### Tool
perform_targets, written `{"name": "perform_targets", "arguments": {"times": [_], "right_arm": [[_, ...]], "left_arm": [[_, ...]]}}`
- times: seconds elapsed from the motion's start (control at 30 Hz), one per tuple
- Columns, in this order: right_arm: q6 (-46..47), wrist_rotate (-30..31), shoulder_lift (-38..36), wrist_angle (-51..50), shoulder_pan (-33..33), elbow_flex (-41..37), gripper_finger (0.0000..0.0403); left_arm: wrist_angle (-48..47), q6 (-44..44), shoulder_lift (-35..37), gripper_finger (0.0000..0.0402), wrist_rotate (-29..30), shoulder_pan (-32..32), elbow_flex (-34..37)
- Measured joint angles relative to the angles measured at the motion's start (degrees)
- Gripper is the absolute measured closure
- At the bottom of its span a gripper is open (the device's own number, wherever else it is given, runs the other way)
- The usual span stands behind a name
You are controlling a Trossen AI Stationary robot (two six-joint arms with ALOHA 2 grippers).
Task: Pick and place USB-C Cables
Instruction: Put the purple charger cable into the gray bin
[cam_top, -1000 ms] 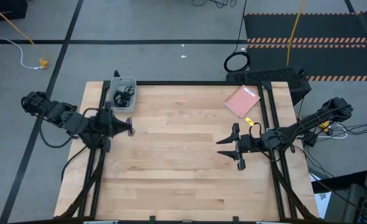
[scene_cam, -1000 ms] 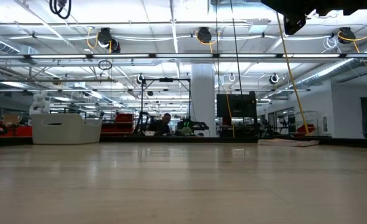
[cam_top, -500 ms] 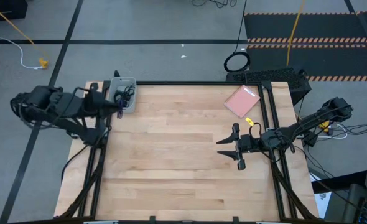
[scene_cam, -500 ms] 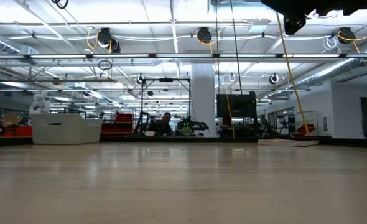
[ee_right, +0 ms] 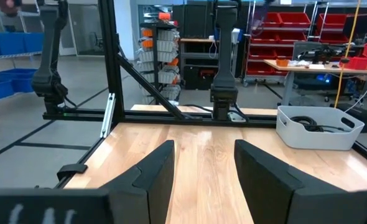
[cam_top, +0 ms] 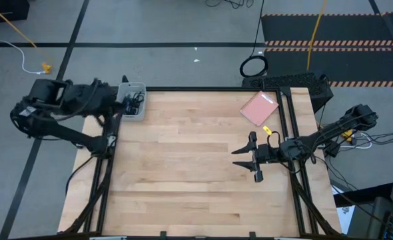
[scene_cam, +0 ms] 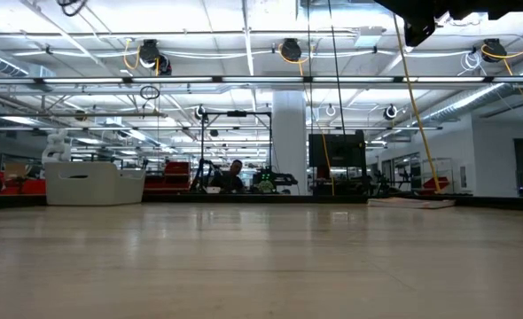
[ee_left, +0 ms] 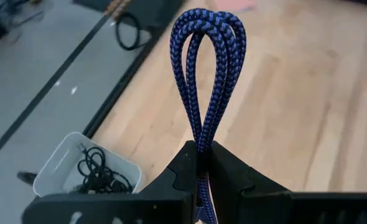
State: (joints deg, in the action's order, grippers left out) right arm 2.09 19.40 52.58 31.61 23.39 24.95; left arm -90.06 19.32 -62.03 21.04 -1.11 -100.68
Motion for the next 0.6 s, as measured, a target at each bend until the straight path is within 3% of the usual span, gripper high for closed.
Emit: {"name": "perform_targets", "arguments": {"times": [0.13,0.47,0.6], "right_arm": [[0.0,0.0,0.0,0.2,-0.1,0.0,0.0243],[0.2,0.0,0.0,0.3,0.0,0.0,0.0243],[0.2,0.0,0.0,0.3,0.0,0.0,0.0243]], "left_arm": [[0.2,2.5,-2.7,0.0376,-0.1,6.5,-1.8],[0.1,-3.7,-9.1,0.0376,-0.8,30.5,-3.5],[0.1,-8.5,-12.7,0.0376,-6.1,40.8,-3.5]]}}
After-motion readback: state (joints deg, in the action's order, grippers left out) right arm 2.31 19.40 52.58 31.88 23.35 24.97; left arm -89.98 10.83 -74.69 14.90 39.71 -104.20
